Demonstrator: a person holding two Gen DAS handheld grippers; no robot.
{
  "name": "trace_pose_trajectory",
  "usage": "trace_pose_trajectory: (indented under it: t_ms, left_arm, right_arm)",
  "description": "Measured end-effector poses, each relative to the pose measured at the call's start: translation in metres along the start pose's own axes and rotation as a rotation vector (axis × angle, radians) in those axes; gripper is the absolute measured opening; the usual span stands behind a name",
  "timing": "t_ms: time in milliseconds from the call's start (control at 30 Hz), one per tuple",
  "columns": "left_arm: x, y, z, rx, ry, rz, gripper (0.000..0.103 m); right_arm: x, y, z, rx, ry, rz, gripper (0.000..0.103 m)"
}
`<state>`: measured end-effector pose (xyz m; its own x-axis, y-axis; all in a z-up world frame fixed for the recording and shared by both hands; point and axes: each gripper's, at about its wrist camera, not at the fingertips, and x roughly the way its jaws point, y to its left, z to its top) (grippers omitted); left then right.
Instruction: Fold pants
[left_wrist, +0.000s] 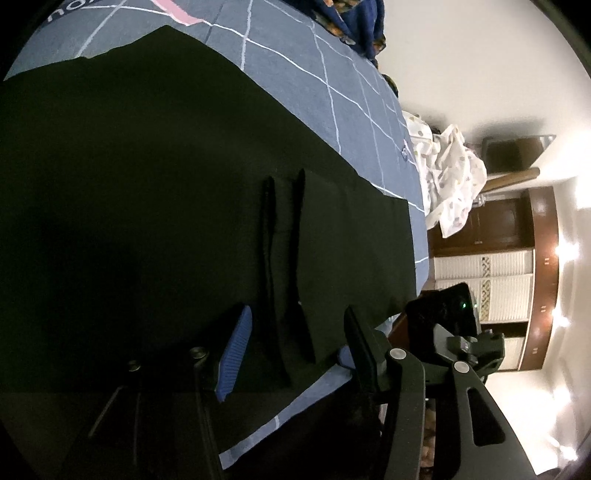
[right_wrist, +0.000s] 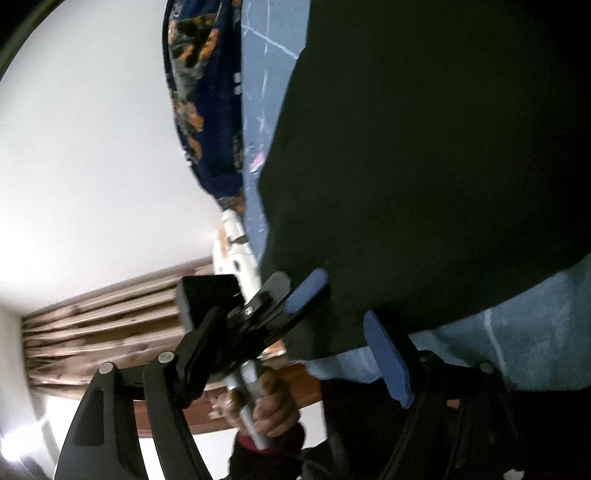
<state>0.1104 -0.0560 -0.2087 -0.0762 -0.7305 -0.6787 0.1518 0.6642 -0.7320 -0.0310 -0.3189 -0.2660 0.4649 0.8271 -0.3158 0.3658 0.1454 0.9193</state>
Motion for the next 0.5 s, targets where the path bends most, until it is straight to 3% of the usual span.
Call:
trace_pose_trajectory:
  t_ms: [300, 500]
  left_arm:
    - [0.001, 0.005, -0.001, 0.039, -0.030, -0.032, 0.054]
    - [0.003, 0.010, 0.001, 0.025, -0.032, -0.062, 0.054]
  right_arm:
    - [-0.004, -0.004, 0.000, 0.076, -0.112, -0.054, 0.055]
    - [-0.022, -0.009, -0.004, 0.142, -0.235, -0.071, 0.051]
